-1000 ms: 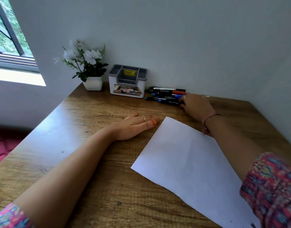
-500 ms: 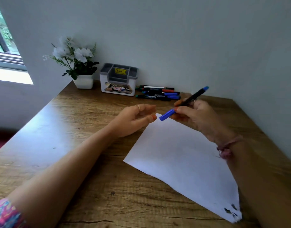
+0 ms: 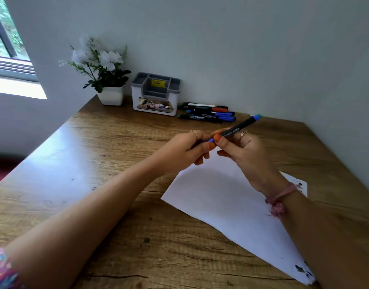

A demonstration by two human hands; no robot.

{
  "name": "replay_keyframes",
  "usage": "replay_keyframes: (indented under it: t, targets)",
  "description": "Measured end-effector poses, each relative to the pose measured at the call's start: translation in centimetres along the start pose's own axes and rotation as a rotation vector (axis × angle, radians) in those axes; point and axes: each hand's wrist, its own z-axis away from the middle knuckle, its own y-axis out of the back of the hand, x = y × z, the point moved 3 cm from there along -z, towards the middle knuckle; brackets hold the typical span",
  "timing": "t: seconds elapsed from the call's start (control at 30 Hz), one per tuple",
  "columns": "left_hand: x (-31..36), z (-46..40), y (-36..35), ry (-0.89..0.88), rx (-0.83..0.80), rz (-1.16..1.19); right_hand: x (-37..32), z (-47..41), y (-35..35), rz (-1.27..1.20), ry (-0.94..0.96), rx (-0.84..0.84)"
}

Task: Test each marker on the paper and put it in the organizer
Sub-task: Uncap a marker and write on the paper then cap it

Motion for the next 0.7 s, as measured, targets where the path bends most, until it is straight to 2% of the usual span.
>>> replay_keyframes:
  t: [0.07, 0.2, 0.43, 0.7]
  targets:
    - [0.15, 0.12, -0.48, 0.023, -0.039, 0.059, 0.0, 0.08, -0.05, 0.047, 0.018, 0.007]
    - [0.7, 0.73, -0.94, -0.003, -0.068, 0.223, -0.36, 0.62, -0.32, 0.083, 0.053, -0.082]
    - [0.78, 0.8, -1.17, -0.045, -0.099, 0.331, -0.79, 0.8, -0.17, -0.019, 0.059, -0.1]
    - [0.54, 0.55, -0.62, -0.116, -0.111, 0.204, -0.62, 0.94, -0.1, -0.115, 0.07, -0.122]
